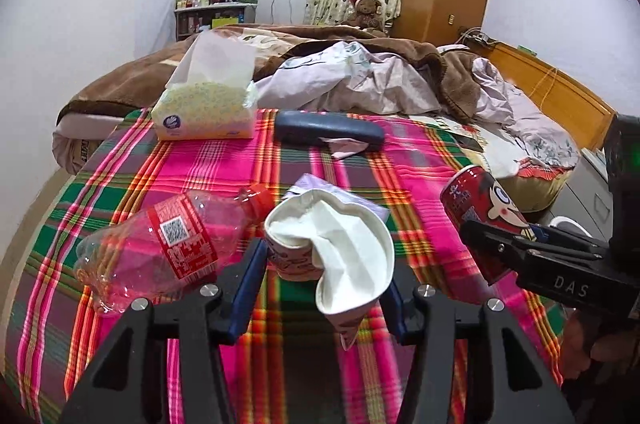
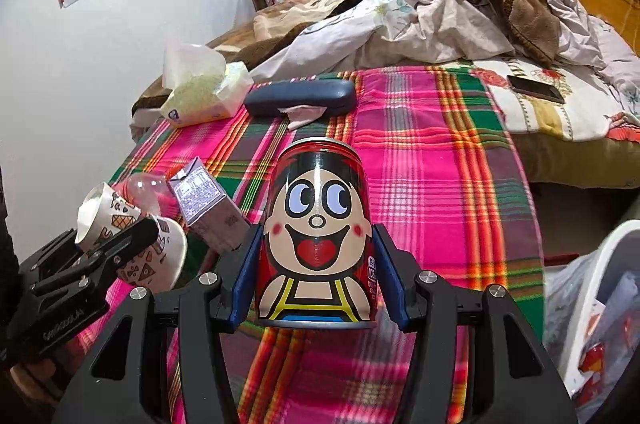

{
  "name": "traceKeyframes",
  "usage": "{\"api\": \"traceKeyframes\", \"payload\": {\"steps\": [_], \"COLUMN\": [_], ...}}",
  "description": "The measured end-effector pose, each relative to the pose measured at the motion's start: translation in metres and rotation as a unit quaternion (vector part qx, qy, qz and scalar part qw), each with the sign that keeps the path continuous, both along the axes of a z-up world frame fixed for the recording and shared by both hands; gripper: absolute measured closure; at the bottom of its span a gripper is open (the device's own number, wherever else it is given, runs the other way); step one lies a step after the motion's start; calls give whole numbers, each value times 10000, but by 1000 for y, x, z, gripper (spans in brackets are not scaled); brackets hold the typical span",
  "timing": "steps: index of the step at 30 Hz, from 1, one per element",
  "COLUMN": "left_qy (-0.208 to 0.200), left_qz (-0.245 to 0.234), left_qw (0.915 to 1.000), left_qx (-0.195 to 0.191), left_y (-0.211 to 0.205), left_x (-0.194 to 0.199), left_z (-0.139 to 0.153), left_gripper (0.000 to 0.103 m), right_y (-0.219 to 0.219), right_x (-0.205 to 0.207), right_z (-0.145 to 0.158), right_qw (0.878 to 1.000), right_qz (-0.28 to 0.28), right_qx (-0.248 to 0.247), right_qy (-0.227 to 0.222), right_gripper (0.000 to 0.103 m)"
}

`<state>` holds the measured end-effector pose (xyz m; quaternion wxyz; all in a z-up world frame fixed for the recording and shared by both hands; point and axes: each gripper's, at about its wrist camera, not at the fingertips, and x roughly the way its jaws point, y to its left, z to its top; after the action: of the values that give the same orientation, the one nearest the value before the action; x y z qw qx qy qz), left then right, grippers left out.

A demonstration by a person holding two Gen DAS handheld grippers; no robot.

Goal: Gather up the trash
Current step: 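Carry the paper cup and cartoon-face can toward the white bin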

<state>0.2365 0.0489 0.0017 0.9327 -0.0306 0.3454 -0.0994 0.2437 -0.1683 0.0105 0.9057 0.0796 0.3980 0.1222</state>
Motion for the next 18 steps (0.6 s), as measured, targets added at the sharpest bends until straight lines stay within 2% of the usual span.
{"api": "traceKeyframes", "payload": {"steps": [18], "left_qy": [-316], "left_qz": [-880], "left_qw": [9956], "left_qx": [38], "left_y": [-90], "left_x": [-47], "left_z": [38], "left_gripper": [48], "right_y": [-76], "right_x": [-57], "right_z": [29], "right_qw": [9966], "right_qz": [-705], "right_qx": [27], "right_qy": [-436], "right_gripper": [48]}}
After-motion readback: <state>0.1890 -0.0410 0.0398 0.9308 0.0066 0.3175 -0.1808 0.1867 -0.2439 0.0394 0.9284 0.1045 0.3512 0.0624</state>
